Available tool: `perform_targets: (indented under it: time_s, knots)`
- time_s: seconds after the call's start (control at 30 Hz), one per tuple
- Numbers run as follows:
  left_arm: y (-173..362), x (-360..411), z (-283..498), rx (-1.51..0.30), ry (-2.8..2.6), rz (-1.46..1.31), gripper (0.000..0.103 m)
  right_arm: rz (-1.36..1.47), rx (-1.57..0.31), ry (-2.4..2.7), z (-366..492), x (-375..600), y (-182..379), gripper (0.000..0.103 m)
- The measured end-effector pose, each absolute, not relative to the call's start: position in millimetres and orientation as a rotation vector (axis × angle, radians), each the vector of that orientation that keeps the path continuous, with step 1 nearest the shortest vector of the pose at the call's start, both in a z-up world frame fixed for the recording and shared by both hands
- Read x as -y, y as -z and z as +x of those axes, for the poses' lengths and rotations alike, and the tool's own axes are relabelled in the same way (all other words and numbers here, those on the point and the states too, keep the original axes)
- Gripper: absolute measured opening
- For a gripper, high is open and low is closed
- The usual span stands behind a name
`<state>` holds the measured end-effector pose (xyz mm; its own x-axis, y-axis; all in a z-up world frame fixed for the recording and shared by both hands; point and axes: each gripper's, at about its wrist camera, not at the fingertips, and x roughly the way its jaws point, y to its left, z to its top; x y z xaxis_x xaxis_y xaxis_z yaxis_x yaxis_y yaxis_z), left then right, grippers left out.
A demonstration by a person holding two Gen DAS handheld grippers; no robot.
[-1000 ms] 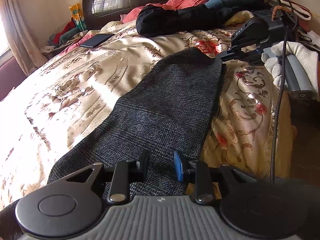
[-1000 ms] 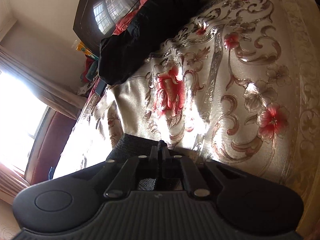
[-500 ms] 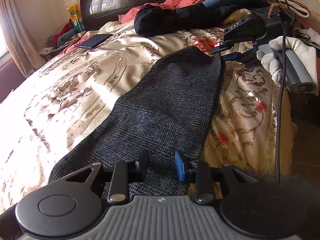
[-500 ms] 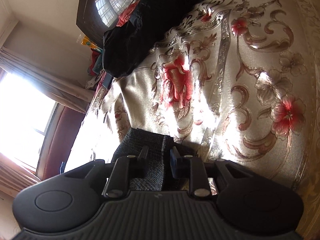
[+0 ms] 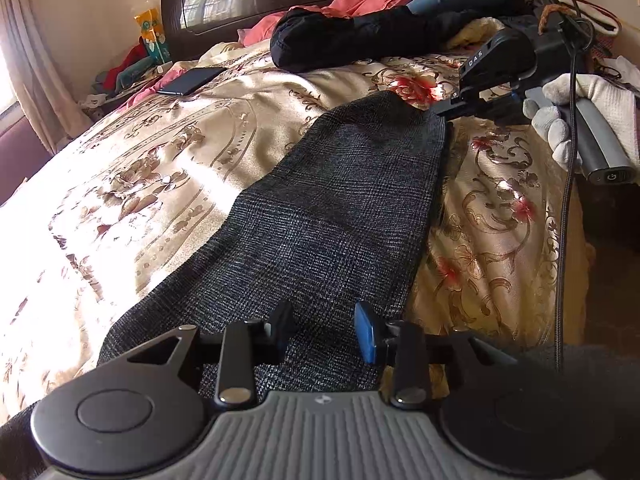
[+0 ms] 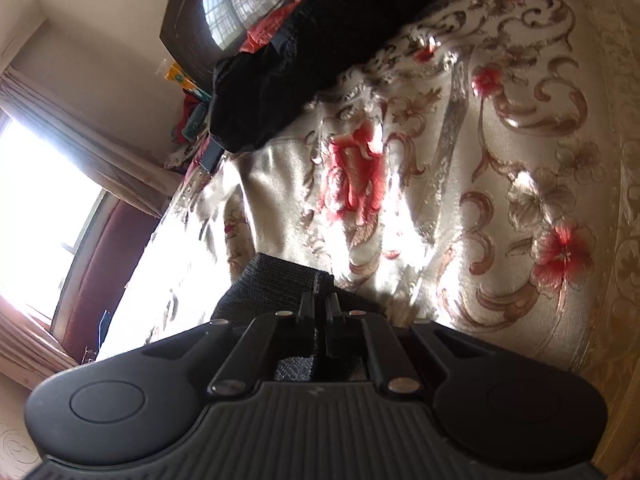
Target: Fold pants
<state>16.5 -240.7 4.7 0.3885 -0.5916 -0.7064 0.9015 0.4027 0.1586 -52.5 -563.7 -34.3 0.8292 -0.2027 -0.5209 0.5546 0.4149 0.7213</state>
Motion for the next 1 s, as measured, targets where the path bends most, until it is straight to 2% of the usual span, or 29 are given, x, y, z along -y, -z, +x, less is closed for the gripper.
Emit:
perform_targets:
  time_s: [0.2, 0.3, 0.53, 0.6, 0.63, 0.77, 0.83, 1.0]
  knots:
    - [-4.5, 237.8, 17.2, -0.615, 1.022, 0.577, 0.049, 1.062, -0.409, 0.518, -69.3, 557.4, 36.6, 0.009]
    - [-4.5, 237.3, 16.8, -0.611, 1.024, 0.578, 0.049, 1.126, -0.418, 0.497, -77.3, 555.1, 38.8, 0.018]
    - [-5.2, 236.3, 16.1, -0.612, 1.021, 0.567, 0.049, 1.112, -0.477, 0.502, -53.8, 555.9, 43.3, 0.028]
    - [-5.0, 236.0, 16.5, -0.613, 1.02, 0.56, 0.049, 1.14, -0.454, 0.482, -52.9, 557.1, 43.6, 0.037]
    - [-4.7, 235.8, 16.6, -0.614, 1.02, 0.557, 0.049, 1.153, -0.445, 0.459, -53.8, 557.5, 43.7, 0.037]
    - [-3.9, 234.4, 17.0, -0.613, 1.024, 0.546, 0.049, 1.245, -0.399, 0.383, -61.7, 554.3, 51.6, 0.036]
    - [-3.6, 234.6, 17.9, -0.614, 1.027, 0.546, 0.049, 1.22, -0.4, 0.413, -55.7, 552.4, 57.4, 0.027]
    - [-3.2, 235.5, 19.1, -0.617, 1.024, 0.539, 0.049, 1.288, -0.259, 0.38, -37.8, 549.5, 77.0, 0.016]
